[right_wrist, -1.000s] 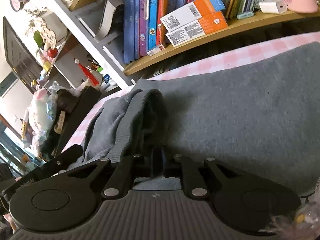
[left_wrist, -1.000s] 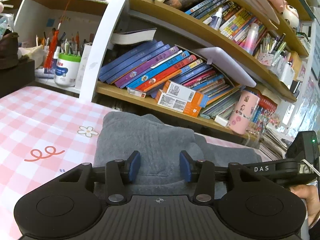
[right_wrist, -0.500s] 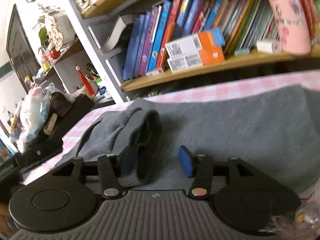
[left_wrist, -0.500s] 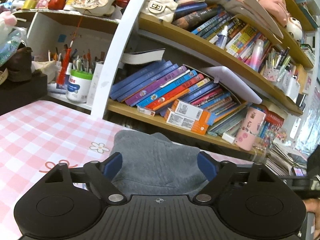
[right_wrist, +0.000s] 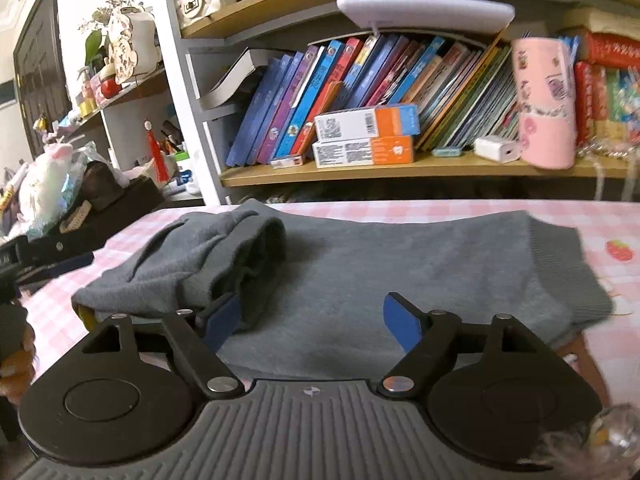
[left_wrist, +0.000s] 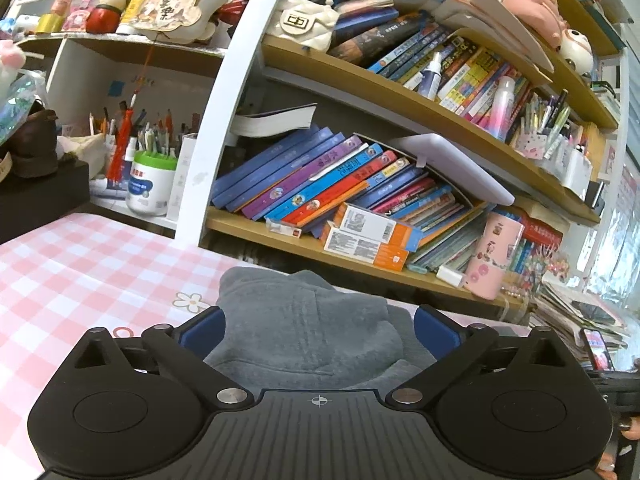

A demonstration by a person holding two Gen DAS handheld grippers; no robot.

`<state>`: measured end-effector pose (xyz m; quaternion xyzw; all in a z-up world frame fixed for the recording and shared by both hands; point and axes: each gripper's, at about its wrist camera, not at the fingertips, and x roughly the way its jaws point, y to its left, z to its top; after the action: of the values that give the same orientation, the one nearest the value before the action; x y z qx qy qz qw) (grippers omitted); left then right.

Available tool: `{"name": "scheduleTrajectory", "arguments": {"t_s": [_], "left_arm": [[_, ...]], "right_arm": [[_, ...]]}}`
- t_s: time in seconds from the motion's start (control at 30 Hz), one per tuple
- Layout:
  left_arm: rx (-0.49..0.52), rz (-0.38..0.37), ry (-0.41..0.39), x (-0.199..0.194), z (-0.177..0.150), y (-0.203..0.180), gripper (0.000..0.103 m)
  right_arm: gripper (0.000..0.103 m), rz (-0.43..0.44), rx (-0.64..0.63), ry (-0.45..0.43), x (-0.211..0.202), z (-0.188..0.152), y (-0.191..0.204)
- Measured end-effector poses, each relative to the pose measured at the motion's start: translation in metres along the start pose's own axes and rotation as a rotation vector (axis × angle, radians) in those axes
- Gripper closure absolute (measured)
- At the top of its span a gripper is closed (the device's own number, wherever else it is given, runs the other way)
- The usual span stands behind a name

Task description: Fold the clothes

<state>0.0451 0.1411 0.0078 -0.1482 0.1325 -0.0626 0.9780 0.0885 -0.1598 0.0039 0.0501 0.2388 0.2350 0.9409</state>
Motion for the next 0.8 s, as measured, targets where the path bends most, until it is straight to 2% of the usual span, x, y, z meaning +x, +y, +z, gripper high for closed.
{"name": "scheduleTrajectory", "arguments": {"t_s": [0.3,0.57,0.8], "left_arm": [[0.043,-0.001,0.011,-0.001,-0.001,-0.008,0.0],[0.136,0.027,0.028,-0.002,-0.005,-0.021,0.0],[0.227,0.006,0.034,-0.002,-0.008,-0.034,0.0]], "right_arm": [[0.018,-0.079,0.036,-0.01,-0.016,-0.006,-0.022],[0.017,-0.129,0.084,-0.009,-0.021,-0.007,-0.038],[0.014,-0.162,0.125,-0.011,-0.024,-0.007,-0.051]]}}
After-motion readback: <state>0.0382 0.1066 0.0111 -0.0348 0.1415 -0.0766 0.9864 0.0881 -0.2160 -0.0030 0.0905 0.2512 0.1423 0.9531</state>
